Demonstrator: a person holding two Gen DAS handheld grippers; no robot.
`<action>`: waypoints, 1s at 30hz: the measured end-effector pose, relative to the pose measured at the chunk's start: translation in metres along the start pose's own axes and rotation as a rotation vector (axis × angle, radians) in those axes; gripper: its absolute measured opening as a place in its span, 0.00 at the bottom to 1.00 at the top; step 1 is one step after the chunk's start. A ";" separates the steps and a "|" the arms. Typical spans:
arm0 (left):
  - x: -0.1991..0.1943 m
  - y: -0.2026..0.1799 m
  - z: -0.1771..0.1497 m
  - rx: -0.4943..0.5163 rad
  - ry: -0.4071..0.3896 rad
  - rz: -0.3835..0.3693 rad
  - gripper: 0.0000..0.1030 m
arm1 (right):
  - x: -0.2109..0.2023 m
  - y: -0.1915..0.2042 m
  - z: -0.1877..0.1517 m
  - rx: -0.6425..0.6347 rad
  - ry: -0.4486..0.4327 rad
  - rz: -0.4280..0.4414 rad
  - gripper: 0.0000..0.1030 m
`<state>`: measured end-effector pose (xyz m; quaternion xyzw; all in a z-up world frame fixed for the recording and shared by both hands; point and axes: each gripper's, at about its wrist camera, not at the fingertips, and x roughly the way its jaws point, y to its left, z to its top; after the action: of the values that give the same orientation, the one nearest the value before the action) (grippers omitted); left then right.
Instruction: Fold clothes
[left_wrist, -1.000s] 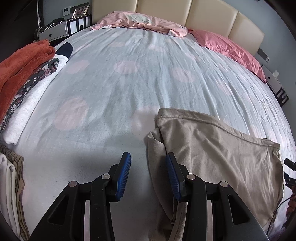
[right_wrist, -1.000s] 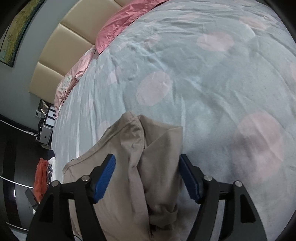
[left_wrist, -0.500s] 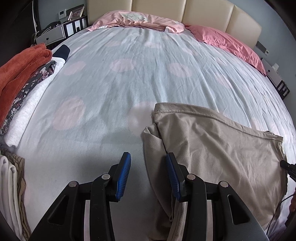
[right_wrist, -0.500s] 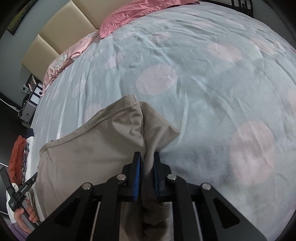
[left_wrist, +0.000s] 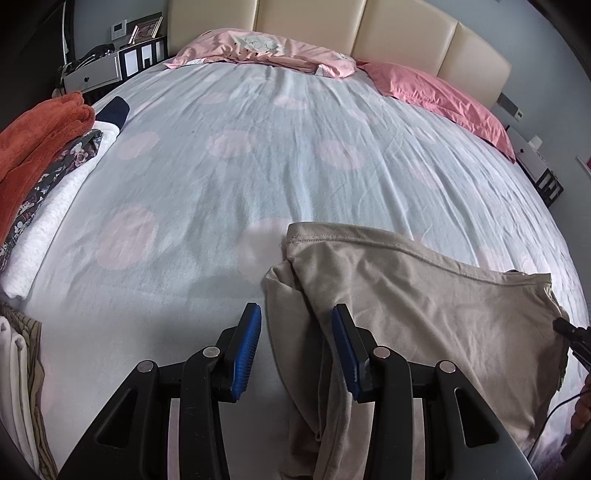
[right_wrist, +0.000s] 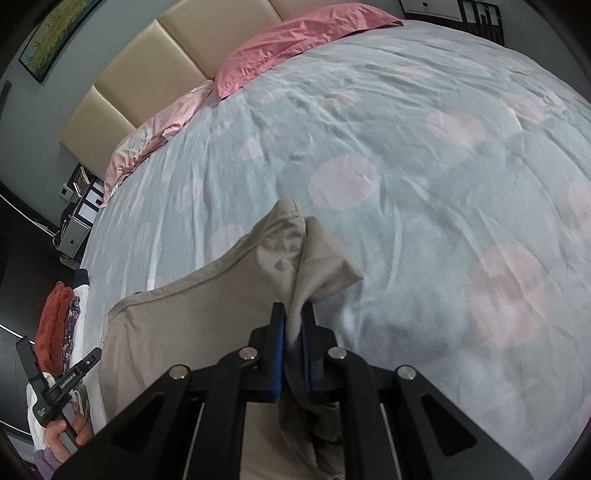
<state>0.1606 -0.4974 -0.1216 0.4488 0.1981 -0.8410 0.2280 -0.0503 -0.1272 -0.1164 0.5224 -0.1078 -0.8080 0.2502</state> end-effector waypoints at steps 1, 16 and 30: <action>-0.001 0.000 0.001 -0.004 -0.002 -0.008 0.41 | -0.003 0.004 0.000 -0.002 -0.008 0.004 0.07; -0.018 0.006 0.008 -0.053 -0.045 -0.124 0.41 | -0.008 0.103 -0.010 -0.053 -0.020 0.047 0.07; -0.018 0.020 0.013 -0.133 -0.040 -0.216 0.41 | 0.027 0.202 -0.028 -0.158 0.052 0.206 0.07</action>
<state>0.1725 -0.5173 -0.1022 0.3920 0.2960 -0.8545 0.1692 0.0246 -0.3108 -0.0614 0.5078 -0.0904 -0.7702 0.3752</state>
